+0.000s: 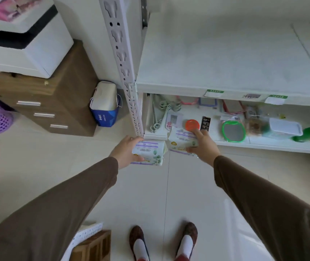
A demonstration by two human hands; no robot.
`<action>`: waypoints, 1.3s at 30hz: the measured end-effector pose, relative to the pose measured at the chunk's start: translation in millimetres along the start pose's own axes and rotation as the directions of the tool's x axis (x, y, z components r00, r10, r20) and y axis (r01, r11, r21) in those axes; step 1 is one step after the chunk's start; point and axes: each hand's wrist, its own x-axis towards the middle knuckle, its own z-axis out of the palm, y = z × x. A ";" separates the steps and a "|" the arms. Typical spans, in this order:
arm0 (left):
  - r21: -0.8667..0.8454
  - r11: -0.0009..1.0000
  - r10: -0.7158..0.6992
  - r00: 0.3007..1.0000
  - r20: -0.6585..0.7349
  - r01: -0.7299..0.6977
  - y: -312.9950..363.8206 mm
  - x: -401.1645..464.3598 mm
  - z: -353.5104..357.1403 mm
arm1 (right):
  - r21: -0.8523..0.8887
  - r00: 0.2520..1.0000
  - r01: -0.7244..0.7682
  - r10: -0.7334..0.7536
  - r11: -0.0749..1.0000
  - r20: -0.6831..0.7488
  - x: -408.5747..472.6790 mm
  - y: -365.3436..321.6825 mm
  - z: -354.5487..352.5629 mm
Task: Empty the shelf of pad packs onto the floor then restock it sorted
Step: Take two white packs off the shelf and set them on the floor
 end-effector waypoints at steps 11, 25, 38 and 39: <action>0.015 0.999 0.030 0.999 0.041 -0.031 -88.2 99.4 160.5 | -0.025 0.998 -0.035 0.036 0.999 0.045 104.6 110.9 155.7; 0.026 1.000 0.010 0.998 0.068 -0.012 -206.3 195.0 315.1 | -0.027 0.996 -0.050 0.051 0.998 0.069 210.5 203.3 325.3; -0.022 1.000 0.015 0.999 0.039 -0.014 -266.4 280.9 382.9 | -0.016 0.996 0.011 -0.010 1.000 0.084 306.0 243.5 415.4; -0.027 0.999 0.019 0.999 0.035 -0.018 -268.4 286.8 386.4 | -0.014 0.996 0.011 -0.010 1.000 0.088 312.5 245.2 419.2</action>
